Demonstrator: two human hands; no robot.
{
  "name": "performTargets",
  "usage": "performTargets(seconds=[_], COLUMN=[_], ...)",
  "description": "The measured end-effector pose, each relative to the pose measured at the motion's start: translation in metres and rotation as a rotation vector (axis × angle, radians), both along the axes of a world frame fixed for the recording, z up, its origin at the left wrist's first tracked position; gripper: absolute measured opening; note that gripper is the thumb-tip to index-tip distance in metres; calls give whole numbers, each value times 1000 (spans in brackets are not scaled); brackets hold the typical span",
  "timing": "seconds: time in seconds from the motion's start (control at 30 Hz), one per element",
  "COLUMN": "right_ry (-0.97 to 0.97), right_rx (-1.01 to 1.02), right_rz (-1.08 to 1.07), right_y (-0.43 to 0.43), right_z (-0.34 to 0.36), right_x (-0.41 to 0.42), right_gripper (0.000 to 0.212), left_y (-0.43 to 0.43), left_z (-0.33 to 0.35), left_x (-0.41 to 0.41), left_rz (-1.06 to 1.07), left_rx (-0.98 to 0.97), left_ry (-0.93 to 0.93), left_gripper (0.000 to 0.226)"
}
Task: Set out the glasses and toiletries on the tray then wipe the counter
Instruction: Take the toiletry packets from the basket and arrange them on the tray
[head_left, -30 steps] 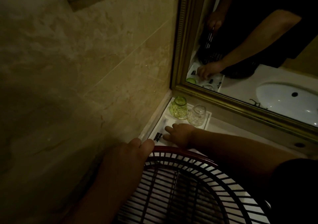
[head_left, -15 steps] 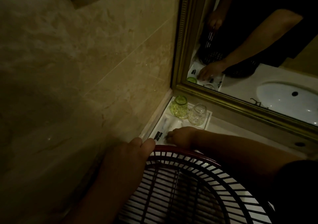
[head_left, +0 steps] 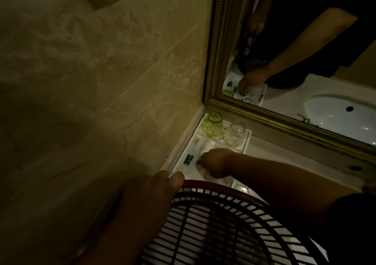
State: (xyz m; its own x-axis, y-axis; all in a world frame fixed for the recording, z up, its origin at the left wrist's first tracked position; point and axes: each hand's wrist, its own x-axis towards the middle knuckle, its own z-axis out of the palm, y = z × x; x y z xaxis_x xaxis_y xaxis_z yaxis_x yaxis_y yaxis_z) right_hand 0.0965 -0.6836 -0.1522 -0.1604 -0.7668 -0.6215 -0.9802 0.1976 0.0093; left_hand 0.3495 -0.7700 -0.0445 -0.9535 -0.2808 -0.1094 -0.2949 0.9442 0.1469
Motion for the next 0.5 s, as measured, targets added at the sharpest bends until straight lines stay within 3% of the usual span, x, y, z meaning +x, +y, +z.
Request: performTargets(seconds=[0.17,0.33,0.5], right_ry=[29,27,-92], right_rx=[-147,202,78], right_rz=[54,76,-79], right_y=[3,13,20], right_z=[10,11,9], right_x=[2,5,3], right_gripper=[50,29,54], left_y=[1,4,3], left_z=[-2,1,0], left_x=[2,3,3], left_rz=[15,27,9], left_rx=[4,-44,-11], left_ry=[19,-1,22], left_gripper=[35,39,31])
